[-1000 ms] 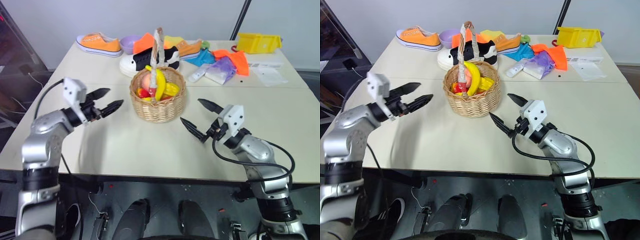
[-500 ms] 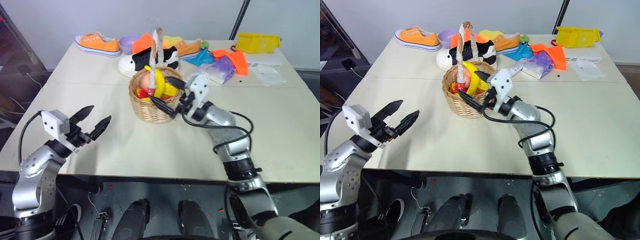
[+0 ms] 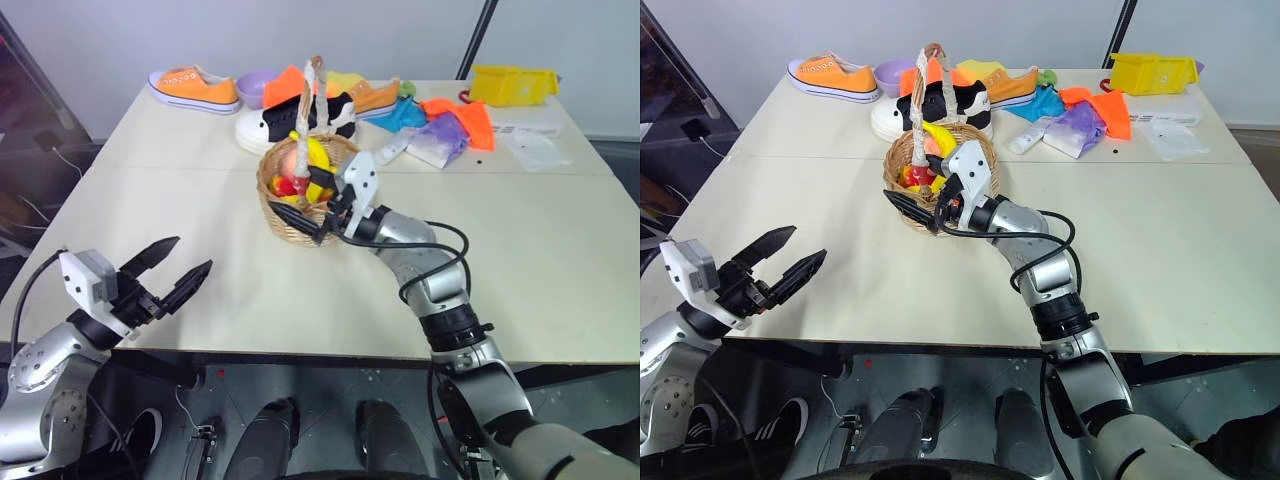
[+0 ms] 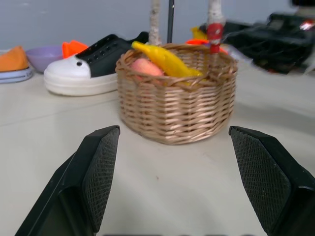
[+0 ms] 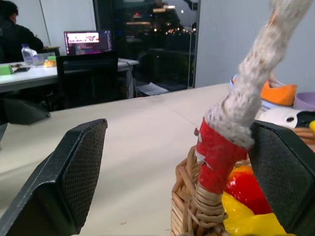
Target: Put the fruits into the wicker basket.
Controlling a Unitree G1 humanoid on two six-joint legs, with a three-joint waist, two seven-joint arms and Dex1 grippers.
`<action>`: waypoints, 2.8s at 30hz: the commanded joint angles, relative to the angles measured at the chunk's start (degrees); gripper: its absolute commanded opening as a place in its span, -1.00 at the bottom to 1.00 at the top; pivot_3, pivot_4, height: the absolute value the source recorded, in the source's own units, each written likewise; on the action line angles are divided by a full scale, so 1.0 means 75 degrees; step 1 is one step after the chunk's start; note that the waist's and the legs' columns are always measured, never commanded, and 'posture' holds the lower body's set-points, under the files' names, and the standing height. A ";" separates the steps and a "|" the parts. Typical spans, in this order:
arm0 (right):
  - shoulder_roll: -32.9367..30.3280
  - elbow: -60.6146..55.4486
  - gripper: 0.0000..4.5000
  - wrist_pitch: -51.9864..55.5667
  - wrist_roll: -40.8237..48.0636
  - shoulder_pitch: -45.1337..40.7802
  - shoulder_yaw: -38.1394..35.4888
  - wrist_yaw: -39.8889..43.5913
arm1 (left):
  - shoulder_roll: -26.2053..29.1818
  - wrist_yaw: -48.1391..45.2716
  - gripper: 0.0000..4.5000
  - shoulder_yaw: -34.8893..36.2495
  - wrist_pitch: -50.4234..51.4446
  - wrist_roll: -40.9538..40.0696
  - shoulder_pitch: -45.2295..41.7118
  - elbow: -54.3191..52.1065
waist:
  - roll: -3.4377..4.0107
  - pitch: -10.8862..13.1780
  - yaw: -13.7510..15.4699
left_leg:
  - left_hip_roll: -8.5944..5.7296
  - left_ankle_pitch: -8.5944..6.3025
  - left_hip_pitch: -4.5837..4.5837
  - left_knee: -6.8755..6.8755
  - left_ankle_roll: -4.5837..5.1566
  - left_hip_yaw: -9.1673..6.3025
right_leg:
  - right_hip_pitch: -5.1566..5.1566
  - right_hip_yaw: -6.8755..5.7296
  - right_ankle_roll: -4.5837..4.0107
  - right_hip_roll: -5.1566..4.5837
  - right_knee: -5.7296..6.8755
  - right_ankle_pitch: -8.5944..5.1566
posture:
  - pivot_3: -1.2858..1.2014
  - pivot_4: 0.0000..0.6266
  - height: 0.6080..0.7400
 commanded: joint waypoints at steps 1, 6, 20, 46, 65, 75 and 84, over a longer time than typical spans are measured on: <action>0.0139 0.0108 1.00 -0.0223 -0.0095 -0.0334 -0.0125 -0.0100 | 0.0102 0.0018 0.69 -0.0036 -0.0104 -0.0096 -0.0041 -0.0269 | 0.0000 0.0000 -0.0002 | 0.0000 0.0000 0.0000 0.0000 0.0000 0.0000 | 0.0000 0.0000 0.0000 0.0000 0.0000 0.0000 | 0.03 -0.52 1.00; 0.0249 0.0373 0.62 -0.0310 -0.0114 -0.0480 -0.0184 -0.0162 | 0.0138 0.0031 0.71 -0.0118 -0.0068 -0.0127 -0.0076 -0.0307 | 0.0000 0.0000 -0.0010 | 0.0001 0.0000 0.0000 -0.0002 0.0000 0.0000 | 0.0000 0.0000 0.0000 0.0000 0.0000 0.0000 | 0.03 -0.52 1.00; 0.0020 -0.0094 -0.97 -0.0243 0.0025 -0.0188 -0.0337 0.0054 | 0.0197 -0.0015 0.71 -0.0288 -0.0113 -0.0151 -0.0111 -0.0252 | 0.0007 0.0004 -0.0006 | 0.0004 0.0000 -0.0001 -0.0004 -0.0001 0.0000 | -0.0003 0.0002 -0.0002 0.0004 0.0000 0.0001 | 0.03 -0.52 1.00; -0.3147 -0.4049 -0.97 0.1935 0.1432 0.3810 -0.5433 -0.1831 | -0.0094 -0.2348 0.71 -0.3113 -0.0571 0.0521 -0.4207 0.2825 | 0.0042 0.0020 0.0070 | -0.0010 0.0000 -0.0013 0.0007 0.0010 0.0012 | 0.0015 -0.0005 0.0004 -0.0021 -0.0021 -0.0002 | 0.03 -0.52 1.00; -0.2286 -0.3266 -0.52 0.1452 0.2269 0.3507 -0.6218 -0.3394 | -0.0244 -0.3197 0.71 -0.3358 -0.0911 0.0915 -0.4794 0.3714 | 0.0053 0.0019 0.0045 | -0.0008 0.0001 -0.0012 0.0006 0.0011 0.0009 | 0.0011 -0.0002 0.0006 -0.0016 -0.0015 -0.0002 | 0.03 -0.52 1.00; -0.2210 -0.4198 1.00 0.1093 0.2105 0.4316 -0.6250 -0.3601 | -0.0211 -0.3209 0.71 -0.3316 -0.0962 0.0902 -0.4385 0.3521 | 0.0055 0.0018 0.0062 | -0.0008 0.0001 -0.0012 0.0004 0.0011 0.0005 | 0.0011 -0.0003 0.0006 -0.0015 -0.0014 -0.0002 | 0.03 -0.52 1.00; -0.1271 -0.6680 1.00 0.0250 0.1920 0.6030 -0.5864 -0.3887 | -0.0371 -0.2916 0.71 -0.3288 -0.1160 0.1075 -0.4272 0.3720 | 0.0060 0.0015 0.0048 | -0.0008 0.0000 -0.0009 0.0003 0.0011 -0.0001 | 0.0013 -0.0003 0.0010 -0.0017 -0.0013 -0.0006 | 0.03 -0.52 1.00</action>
